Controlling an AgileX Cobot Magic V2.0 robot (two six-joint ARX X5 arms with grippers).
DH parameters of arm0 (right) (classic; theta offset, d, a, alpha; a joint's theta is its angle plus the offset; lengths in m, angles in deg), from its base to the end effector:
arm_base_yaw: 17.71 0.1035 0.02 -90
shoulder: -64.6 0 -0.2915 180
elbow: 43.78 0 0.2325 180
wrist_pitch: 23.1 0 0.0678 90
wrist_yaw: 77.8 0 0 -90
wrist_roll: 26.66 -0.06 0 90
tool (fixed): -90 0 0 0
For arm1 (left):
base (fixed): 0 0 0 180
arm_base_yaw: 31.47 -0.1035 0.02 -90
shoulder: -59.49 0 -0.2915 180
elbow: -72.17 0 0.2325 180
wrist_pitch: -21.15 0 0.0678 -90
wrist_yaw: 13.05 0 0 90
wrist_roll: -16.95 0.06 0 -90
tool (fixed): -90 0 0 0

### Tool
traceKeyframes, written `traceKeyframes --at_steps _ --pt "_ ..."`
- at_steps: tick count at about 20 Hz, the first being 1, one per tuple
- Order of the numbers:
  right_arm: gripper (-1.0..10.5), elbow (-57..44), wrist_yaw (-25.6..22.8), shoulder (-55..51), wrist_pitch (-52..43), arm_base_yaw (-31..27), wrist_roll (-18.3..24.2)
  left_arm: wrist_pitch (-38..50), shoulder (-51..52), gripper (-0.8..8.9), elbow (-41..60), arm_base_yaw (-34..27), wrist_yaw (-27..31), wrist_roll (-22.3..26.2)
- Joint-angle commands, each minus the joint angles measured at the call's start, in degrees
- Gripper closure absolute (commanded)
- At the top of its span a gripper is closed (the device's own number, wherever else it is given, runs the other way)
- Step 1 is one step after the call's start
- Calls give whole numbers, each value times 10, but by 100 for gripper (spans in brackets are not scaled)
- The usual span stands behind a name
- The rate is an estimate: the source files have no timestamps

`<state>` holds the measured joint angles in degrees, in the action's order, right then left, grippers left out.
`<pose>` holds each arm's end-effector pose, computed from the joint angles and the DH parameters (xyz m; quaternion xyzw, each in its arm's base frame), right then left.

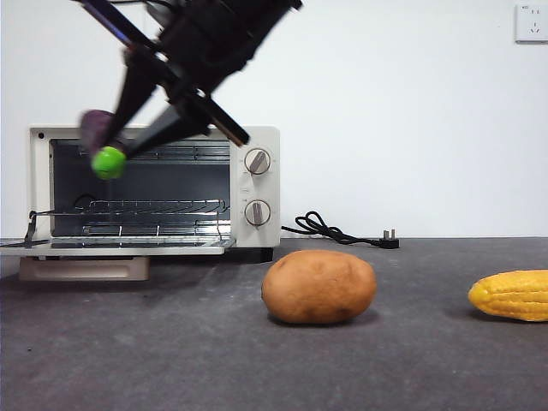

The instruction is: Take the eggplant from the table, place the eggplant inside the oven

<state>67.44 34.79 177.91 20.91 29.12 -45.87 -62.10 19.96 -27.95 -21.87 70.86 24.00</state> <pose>0.2932 0.3462 0.2740 0.0452 0.4649 0.4527 0.7595 0.0255 -0.0108 0.4425 0.0657 0.1878 -0.1457 0.9691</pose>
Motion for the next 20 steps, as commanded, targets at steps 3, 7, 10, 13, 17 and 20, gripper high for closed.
traceKeyframes --at_steps 3,7,10,13,17,20 --pt "958 1 60 31 -39 -43 -63 1 2 819 2 2 1 6" --pt "959 1 80 52 -107 -61 -122 -1 2 819 2 2 1 6" --pt "959 1 103 77 -181 -65 -199 -10 2 819 2 3 1 6" --pt "958 2 100 97 -236 -65 -247 -15 2 819 2 3 1 6" --pt "959 2 73 114 -289 -71 -317 -15 2 819 2 3 1 6" --pt "958 3 14 114 -296 -72 -344 -15 2 819 2 12 1 6"
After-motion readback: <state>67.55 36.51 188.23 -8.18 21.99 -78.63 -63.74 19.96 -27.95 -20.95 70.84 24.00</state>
